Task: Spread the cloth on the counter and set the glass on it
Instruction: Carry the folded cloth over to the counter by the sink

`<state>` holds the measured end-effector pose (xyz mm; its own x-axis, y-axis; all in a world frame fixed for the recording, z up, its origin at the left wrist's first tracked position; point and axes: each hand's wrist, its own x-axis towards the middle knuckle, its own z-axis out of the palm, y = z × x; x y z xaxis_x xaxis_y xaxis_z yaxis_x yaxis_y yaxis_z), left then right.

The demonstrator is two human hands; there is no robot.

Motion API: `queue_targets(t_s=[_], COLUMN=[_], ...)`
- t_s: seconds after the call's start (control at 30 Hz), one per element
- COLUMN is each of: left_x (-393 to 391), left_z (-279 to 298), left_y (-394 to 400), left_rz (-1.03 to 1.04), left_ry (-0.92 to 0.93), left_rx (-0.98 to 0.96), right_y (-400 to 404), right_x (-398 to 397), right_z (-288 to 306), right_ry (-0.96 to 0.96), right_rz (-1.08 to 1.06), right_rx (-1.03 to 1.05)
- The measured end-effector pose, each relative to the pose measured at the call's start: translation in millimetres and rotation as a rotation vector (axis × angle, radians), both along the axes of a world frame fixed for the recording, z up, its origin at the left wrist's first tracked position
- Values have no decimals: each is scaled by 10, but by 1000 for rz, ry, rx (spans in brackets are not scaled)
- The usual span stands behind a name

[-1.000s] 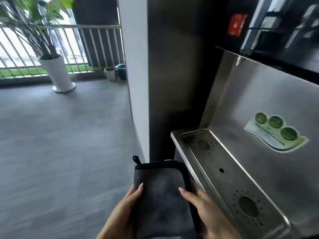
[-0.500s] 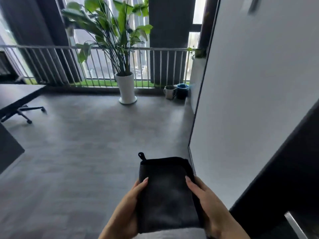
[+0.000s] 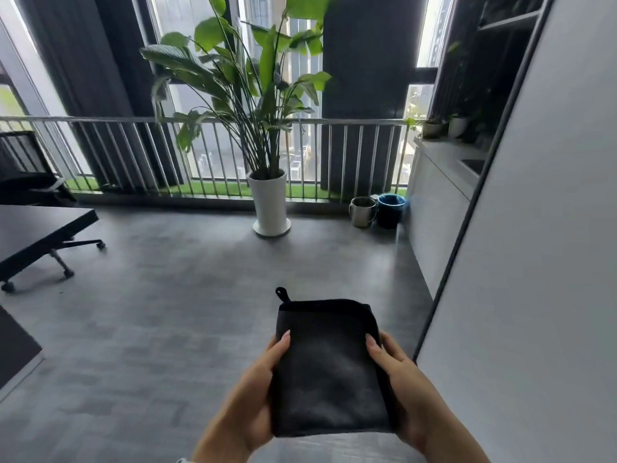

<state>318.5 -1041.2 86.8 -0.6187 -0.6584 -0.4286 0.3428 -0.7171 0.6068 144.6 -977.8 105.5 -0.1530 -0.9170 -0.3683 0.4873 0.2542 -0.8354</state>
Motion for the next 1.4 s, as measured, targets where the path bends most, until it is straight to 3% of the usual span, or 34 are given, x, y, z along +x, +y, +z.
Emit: queue_targets(t_s=[0.23,0.47,0.7,1.13,1.4], left_x=[-489,-1072,-1764,-3971,-5426], left_z=[241,-11,358,205,445], left_y=[-1687,-3868,-5745,-8776,-10512], left_rz=[-1,-39,-125,-260,-296], left_ry=[35,55,49,-12,-25], left_rx=[29,22,-24,-56,-66], right_y=[-1729,-3751,-5485,-8274,-9958], right_x=[-481,-995,-1605,-3643,-5049], right_z=[130,22,299,95,344], right_ry=[-18,-12,-42,-83,-101], right_rz=[20,-61,-158,-337,-389], right_rx=[25,42,-18,-32,-53])
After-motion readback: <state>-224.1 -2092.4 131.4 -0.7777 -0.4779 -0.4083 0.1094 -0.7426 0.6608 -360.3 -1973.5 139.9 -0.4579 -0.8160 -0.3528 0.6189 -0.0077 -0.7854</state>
